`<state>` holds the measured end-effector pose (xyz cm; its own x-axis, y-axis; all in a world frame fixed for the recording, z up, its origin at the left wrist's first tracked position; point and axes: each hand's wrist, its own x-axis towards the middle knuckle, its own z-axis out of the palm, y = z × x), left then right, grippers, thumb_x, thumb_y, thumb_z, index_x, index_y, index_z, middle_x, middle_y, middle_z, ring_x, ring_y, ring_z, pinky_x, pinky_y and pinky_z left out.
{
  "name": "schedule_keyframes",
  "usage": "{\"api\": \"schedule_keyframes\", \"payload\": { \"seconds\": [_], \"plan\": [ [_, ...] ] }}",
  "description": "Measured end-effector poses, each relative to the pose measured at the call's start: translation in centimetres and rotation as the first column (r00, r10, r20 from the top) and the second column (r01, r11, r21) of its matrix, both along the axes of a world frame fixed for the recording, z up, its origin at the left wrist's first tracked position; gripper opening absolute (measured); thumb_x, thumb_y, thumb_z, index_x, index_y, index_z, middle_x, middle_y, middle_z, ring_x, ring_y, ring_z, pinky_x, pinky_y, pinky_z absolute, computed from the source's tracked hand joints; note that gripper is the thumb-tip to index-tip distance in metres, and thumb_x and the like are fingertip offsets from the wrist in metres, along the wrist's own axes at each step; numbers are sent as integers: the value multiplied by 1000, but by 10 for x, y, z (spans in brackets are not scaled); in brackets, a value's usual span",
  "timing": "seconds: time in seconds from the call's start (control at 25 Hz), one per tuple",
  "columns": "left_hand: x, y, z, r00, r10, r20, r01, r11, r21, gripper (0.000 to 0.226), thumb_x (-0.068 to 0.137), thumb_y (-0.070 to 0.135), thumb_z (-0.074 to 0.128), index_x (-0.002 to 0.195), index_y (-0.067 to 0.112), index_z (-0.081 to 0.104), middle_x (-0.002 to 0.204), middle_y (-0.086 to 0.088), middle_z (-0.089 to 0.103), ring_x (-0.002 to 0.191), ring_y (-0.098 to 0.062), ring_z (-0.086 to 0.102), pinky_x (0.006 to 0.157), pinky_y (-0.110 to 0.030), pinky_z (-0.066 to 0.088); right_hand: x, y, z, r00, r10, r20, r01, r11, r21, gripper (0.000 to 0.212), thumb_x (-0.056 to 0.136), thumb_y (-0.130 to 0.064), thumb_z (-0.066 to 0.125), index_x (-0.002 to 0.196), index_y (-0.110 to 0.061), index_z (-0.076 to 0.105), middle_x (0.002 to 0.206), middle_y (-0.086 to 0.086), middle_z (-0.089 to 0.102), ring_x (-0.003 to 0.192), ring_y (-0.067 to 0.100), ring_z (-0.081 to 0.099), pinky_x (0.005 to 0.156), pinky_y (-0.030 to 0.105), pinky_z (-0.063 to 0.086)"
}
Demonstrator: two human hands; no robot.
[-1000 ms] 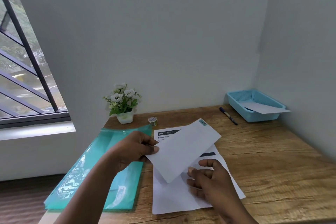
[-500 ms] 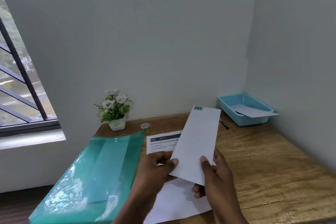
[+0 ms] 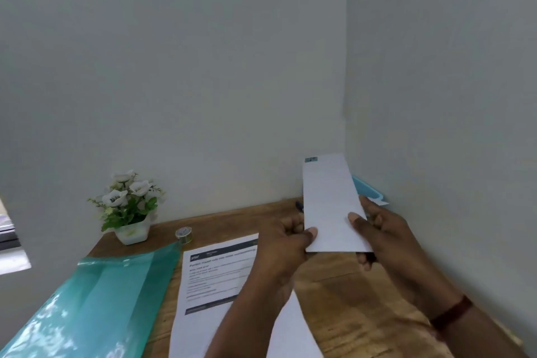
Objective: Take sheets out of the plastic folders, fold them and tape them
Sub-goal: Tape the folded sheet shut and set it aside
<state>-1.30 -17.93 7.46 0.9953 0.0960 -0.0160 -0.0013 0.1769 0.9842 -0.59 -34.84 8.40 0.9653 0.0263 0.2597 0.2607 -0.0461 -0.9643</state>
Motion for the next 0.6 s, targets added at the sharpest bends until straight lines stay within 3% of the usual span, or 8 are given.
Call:
{"api": "schedule_keyframes", "payload": {
  "seconds": [0.08,0.24,0.36,0.48,0.6],
  "plan": [
    [24,-18,7,1000,-21,-10,20,997,-80,26,88,-3,65,114,1,66,106,-14,73,97,-30,71,89,-48,56,26,-22,8,999,1,-38,0,999,40,36,95,-17,59,130,-22,56,72,4,68,43,12,53,38,24,45],
    [64,-43,24,993,-87,-76,75,986,-146,36,83,-12,66,118,-4,60,114,-17,67,103,-28,66,83,-34,59,77,-57,22,992,-5,-123,16,996,86,40,91,-15,65,128,-3,58,86,16,64,42,13,47,36,21,42],
    [92,-59,29,985,-82,-151,53,981,-187,36,81,-16,65,115,-5,59,118,-21,62,106,-31,63,70,-29,61,113,-74,23,982,-32,-187,37,999,24,36,89,-14,68,121,1,61,82,13,62,40,11,48,37,19,43],
    [115,-72,21,970,-36,-242,-4,987,-163,36,82,-12,68,115,-2,59,119,-20,61,96,-25,62,53,-22,57,142,-82,17,967,-55,-248,35,996,-83,35,89,-15,69,119,2,62,74,12,59,37,8,47,36,17,42],
    [134,-81,8,961,1,-275,-59,977,-203,47,80,-12,69,123,-1,53,117,-18,60,91,-23,63,51,-20,55,163,-86,11,961,-75,-267,32,986,-162,29,90,-13,67,113,4,63,66,11,57,37,9,44,36,18,40]
  ]
}}
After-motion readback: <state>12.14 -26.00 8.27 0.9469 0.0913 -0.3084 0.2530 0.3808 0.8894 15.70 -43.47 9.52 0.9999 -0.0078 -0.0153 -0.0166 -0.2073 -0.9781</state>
